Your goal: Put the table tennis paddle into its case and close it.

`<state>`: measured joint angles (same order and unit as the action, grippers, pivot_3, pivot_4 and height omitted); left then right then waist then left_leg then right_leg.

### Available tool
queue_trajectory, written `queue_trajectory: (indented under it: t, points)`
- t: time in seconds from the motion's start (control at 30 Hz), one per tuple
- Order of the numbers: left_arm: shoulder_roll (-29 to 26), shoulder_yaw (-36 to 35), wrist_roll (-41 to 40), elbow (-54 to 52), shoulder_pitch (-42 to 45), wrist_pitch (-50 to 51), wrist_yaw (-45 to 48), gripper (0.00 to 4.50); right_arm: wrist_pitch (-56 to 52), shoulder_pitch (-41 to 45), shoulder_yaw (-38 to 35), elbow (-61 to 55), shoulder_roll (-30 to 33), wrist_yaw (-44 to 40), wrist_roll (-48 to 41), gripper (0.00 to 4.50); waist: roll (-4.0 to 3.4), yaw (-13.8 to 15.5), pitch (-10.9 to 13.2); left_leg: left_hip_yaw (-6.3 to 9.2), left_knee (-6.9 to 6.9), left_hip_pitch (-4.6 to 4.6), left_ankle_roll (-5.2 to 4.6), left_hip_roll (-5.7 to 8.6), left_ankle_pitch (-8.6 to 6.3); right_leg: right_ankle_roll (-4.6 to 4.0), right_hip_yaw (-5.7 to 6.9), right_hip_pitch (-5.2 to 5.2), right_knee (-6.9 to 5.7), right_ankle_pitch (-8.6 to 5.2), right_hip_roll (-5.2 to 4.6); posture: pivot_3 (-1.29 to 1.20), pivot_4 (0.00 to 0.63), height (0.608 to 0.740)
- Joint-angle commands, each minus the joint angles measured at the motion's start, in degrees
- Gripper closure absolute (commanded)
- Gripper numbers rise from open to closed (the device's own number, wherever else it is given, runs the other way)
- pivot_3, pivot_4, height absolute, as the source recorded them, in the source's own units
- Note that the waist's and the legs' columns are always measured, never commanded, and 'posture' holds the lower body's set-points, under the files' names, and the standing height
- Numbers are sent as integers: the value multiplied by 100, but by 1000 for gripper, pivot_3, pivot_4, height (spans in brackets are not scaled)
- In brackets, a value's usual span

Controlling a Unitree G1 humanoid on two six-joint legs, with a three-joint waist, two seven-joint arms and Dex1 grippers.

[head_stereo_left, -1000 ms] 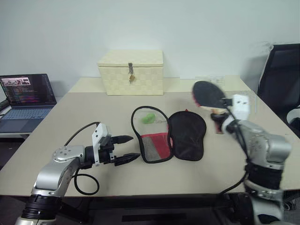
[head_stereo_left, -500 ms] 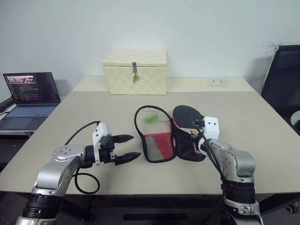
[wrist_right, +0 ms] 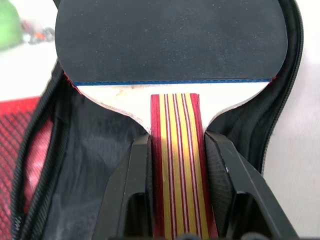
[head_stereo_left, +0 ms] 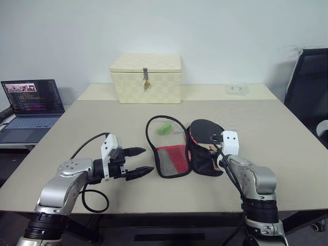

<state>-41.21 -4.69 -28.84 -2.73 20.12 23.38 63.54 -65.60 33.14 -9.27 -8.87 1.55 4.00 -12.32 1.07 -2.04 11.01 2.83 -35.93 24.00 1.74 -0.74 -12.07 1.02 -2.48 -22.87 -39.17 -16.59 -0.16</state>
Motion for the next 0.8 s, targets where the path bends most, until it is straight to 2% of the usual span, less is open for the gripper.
queue_trajectory:
  t: [0.03,0.27,0.47,0.6,0.8]
  points:
    - [-31,-91,-61,-205,26,-29,3,0,18,-14,73,-449,-29,72,50,3430,0,0,0,0,0,0,0,0,0,0,0,0,0,0,0,0,150,740]
    - [-15,-73,-58,-189,40,-36,-6,0,106,-51,12,-332,-136,187,101,3430,1,1,0,0,0,0,0,0,0,0,1,0,0,0,0,0,150,740]
    - [27,-81,-71,-177,43,-10,-64,0,70,68,7,-455,-261,210,54,1490,1,1,0,0,-1,0,0,0,0,0,0,0,-2,0,0,0,150,740]
    - [51,-121,-49,-158,25,62,-202,0,-230,103,235,-1003,104,-173,-93,137,1,1,0,1,-2,0,0,0,0,0,1,0,-2,0,0,0,150,740]
    - [124,-211,97,258,252,8,-576,0,-1006,160,269,-2061,1199,-1612,-1134,137,2,6,-1,7,-3,-1,0,0,0,0,3,2,-2,0,0,0,150,740]
